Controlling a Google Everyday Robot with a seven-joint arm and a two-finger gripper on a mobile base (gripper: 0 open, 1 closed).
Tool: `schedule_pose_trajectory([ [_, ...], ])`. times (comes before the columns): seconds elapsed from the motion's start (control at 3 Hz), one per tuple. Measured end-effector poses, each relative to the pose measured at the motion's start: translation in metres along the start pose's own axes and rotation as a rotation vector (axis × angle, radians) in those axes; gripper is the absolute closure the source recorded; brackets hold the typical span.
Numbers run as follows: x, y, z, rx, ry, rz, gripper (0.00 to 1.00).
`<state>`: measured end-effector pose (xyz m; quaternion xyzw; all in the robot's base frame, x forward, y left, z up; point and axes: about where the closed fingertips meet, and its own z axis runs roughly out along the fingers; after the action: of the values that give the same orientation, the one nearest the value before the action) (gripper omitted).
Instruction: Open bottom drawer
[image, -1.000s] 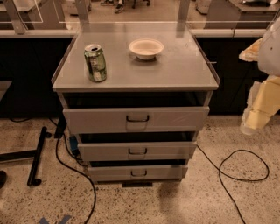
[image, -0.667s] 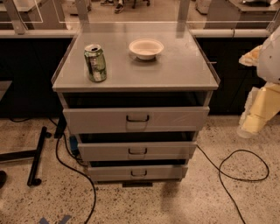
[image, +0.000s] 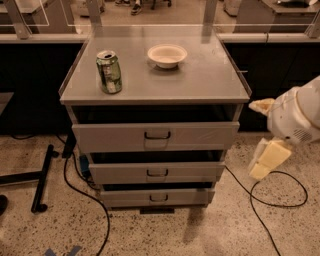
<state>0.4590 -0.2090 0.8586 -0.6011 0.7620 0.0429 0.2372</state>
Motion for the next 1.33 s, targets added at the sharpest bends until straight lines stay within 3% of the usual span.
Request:
schedule_pose_trajectory([
  [0.67, 0.025, 0.030, 0.145, -0.080, -0.259, -0.062, 0.00],
  [1.0, 0.037, 0.050, 0.238, -0.140, -0.391, -0.027, 0.00],
  [1.33, 0.036, 0.050, 0.237, -0.140, -0.391, -0.028, 0.00],
])
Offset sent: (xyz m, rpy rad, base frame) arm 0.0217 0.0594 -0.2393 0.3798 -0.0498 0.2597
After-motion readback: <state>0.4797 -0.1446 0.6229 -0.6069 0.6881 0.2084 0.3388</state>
